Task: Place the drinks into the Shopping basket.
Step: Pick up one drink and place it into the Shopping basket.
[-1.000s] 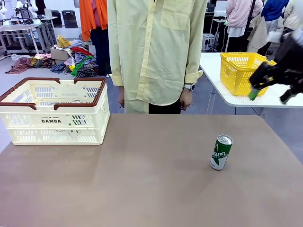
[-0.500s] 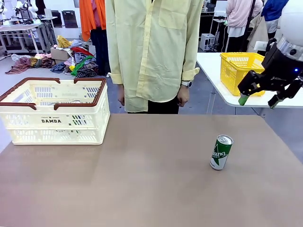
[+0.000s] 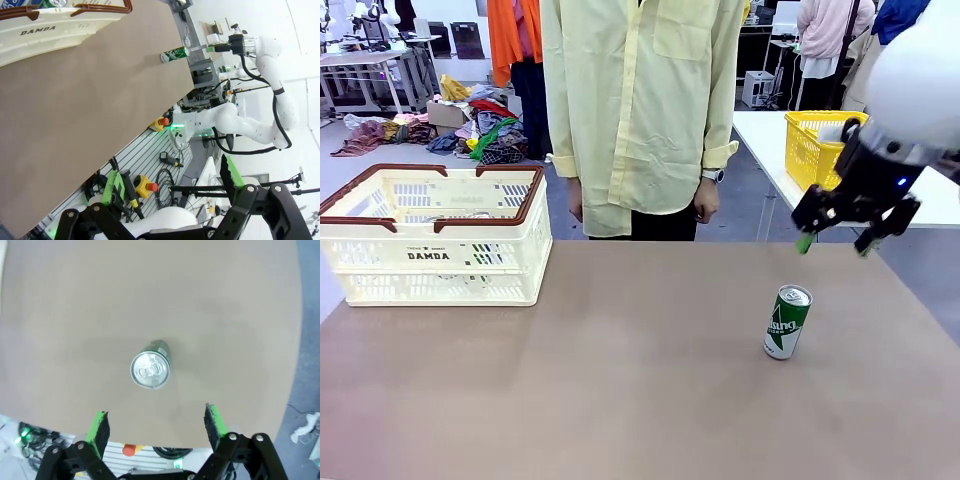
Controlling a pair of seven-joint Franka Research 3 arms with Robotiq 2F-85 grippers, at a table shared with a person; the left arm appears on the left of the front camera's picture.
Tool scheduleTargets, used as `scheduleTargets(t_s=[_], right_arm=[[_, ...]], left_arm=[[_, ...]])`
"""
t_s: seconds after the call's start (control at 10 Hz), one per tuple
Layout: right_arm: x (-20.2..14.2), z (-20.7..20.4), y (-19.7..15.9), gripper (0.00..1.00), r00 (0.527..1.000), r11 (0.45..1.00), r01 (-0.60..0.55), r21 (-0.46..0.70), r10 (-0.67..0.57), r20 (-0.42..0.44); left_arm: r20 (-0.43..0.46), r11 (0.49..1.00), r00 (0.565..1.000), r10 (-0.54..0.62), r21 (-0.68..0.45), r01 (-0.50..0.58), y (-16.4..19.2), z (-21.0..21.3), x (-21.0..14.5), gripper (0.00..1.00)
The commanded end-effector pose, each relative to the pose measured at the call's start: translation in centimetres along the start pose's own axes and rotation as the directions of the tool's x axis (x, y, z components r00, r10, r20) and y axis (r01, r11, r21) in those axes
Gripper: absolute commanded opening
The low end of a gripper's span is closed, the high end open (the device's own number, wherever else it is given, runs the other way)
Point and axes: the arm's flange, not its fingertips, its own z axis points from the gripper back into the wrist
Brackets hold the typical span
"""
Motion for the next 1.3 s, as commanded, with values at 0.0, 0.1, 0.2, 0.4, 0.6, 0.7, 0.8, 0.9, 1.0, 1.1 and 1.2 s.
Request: scheduleTargets(t_s=[0.0,0.1,0.2,0.4,0.6,0.7,0.8,0.9,1.0,1.1,1.2], right_arm=[[0.3,-3.8,0.6,1.0,0.998,0.998,0.058,0.008,-0.058,0.002],[0.4,-6.2,1.1,1.0,0.996,0.996,0.091,-0.024,-0.09,0.021],[0.6,-8.2,1.2,1.0,0.995,0.995,0.1,-0.017,-0.099,0.025],[0.6,-11.3,1.6,1.0,0.995,0.995,0.1,0.001,-0.1,0.018],[0.7,-12.8,1.8,1.0,0.994,0.994,0.109,-0.027,-0.109,0.004],[0.8,-13.1,1.8,1.0,0.995,0.994,0.103,-0.041,-0.104,-0.01],[0.9,-13.3,2.0,1.0,0.994,0.993,0.103,-0.059,-0.104,-0.018],[1.0,-13.5,2.1,1.0,0.994,0.993,0.105,-0.056,-0.107,-0.02],[1.1,-13.7,2.1,1.0,0.993,0.993,0.11,-0.052,-0.112,-0.03],[1.2,-13.7,2.2,1.0,0.993,0.992,0.113,-0.059,-0.114,-0.028],[1.2,-13.8,2.3,1.0,0.992,0.99,0.116,-0.077,-0.119,-0.03]], left_arm=[[0.008,1.0,1.0,0.007,-0.016,-0.007,-0.4,0.0,0.0,1.0],[0.008,1.0,1.0,0.007,-0.016,-0.007,-0.4,0.0,0.0,1.0],[0.008,1.0,1.0,0.007,-0.016,-0.007,-0.4,0.0,0.0,1.0],[0.008,1.0,1.0,0.007,-0.016,-0.007,-0.4,0.0,0.0,1.0],[0.008,1.0,1.0,0.007,-0.016,-0.007,-0.4,0.0,0.0,1.0],[0.008,1.0,1.0,0.007,-0.016,-0.007,-0.4,0.0,0.0,1.0],[0.008,1.0,1.0,0.007,-0.016,-0.007,-0.4,0.0,0.0,1.0],[0.008,1.0,1.0,0.007,-0.016,-0.007,-0.4,0.0,0.0,1.0],[0.008,1.0,1.0,0.007,-0.016,-0.007,-0.4,0.0,0.0,1.0],[0.008,1.0,1.0,0.007,-0.016,-0.007,-0.4,0.0,0.0,1.0],[0.008,1.0,1.0,0.007,-0.016,-0.007,-0.4,0.0,0.0,1.0]])
